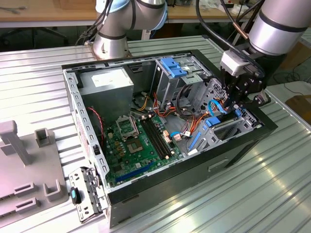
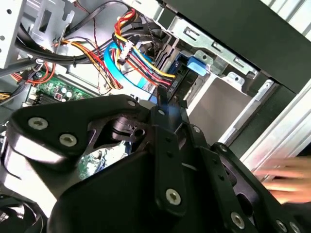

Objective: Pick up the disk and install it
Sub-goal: 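Insert the second disk wire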

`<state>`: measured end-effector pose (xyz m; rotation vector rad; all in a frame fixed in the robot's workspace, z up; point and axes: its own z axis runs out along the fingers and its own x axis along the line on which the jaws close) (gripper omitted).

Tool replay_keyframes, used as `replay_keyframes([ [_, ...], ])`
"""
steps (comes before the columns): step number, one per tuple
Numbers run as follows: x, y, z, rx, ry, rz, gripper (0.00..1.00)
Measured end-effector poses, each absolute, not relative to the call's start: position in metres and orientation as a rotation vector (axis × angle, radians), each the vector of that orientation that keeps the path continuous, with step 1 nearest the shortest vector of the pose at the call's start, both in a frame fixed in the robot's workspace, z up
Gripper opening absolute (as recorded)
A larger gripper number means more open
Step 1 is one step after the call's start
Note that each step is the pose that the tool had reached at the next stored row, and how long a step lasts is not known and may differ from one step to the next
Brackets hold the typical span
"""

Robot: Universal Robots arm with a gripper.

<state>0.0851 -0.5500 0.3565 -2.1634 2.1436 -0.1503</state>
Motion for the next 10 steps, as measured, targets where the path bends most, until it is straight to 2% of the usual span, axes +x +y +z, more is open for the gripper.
replay_keyframes([
  [1,0.0852,-0.55,0.3569,-2.163,2.144,-0.15,0.22],
  [2,0.0852,-0.55,0.3572,-2.163,2.143,-0.15,0.15],
  [3,0.0852,-0.55,0.3577,-2.163,2.144,-0.15,0.15],
  [4,0.0852,-0.55,0.3583,-2.163,2.144,-0.15,0.11],
  [10,0.0852,-0.55,0.3611,-2.163,2.144,-0.15,0.11],
])
